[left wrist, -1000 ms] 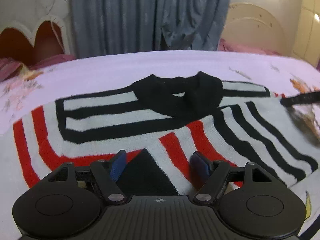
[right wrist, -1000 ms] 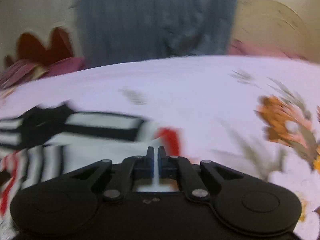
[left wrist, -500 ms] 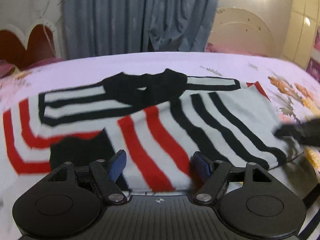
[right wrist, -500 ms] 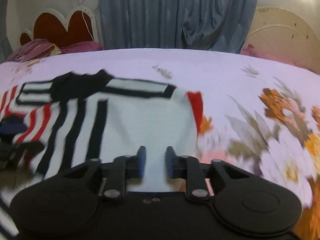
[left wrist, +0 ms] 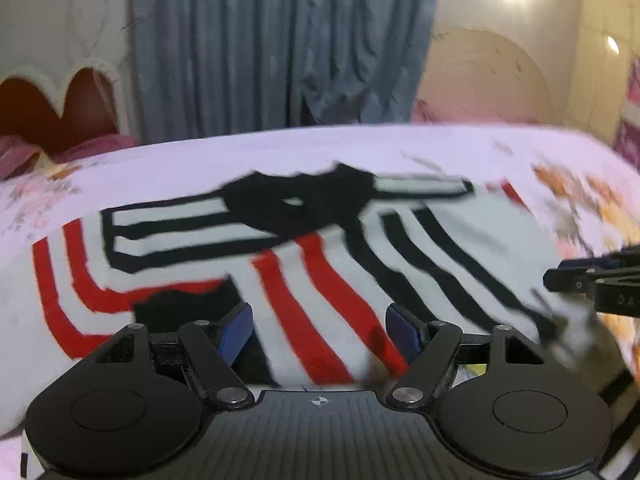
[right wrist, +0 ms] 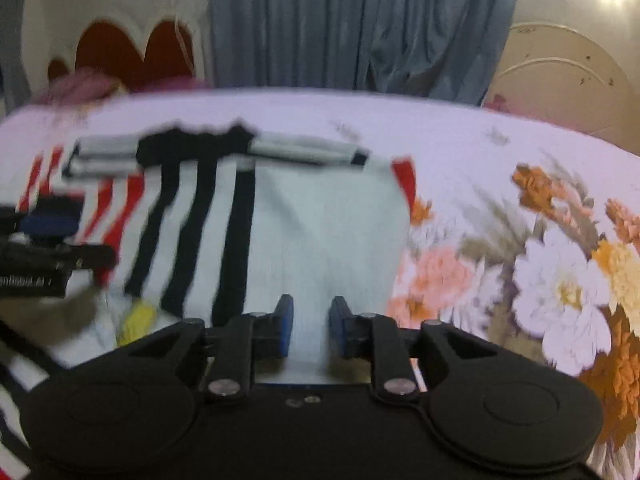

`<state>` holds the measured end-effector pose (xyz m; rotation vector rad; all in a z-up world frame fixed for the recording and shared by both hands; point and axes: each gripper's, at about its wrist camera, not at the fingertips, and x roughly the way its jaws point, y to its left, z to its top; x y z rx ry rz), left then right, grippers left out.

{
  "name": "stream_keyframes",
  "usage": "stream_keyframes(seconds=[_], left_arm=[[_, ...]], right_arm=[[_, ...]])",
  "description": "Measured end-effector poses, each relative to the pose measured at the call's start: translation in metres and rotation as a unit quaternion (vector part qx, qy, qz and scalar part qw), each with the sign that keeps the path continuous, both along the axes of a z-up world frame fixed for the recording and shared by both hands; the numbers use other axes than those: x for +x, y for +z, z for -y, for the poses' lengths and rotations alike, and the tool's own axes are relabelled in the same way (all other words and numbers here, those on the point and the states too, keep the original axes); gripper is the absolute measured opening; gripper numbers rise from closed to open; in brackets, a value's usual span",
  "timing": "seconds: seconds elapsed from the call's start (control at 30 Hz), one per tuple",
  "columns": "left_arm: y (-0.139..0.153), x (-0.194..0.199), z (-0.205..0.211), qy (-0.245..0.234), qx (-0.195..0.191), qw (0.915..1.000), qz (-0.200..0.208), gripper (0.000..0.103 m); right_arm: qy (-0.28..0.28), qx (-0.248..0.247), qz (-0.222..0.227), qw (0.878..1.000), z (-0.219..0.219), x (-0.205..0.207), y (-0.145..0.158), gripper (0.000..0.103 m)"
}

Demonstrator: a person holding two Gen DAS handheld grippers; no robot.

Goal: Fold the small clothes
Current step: 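Grasp the black cuff of the other sleeve with the left gripper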

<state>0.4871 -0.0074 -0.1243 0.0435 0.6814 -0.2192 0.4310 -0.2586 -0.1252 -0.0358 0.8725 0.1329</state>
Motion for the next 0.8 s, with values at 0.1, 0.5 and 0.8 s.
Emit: stream_keyframes(seconds=[0.1,0.5,0.8], left_arm=[[0.002,0.017,-0.01,0.022,-0.006,0.9997,0.008,0.073],[-0.003,0.032,-0.011,0.022,0.003,0.9997,-0.012,0.078],[-0.017,0.041,-0.019,0.02,0.014,0.9989,-0.039,0.078]], right_arm=[[0.003,0.028,0.011,1.0,-0.011,0.031,0.001,0.023],[-0.016,0.066,-0.013,0.998,-0.062,0.094,-0.016,0.031],[0.025,0.046,-0.036,0.998,-0.107,0.122,-0.035,0.026]])
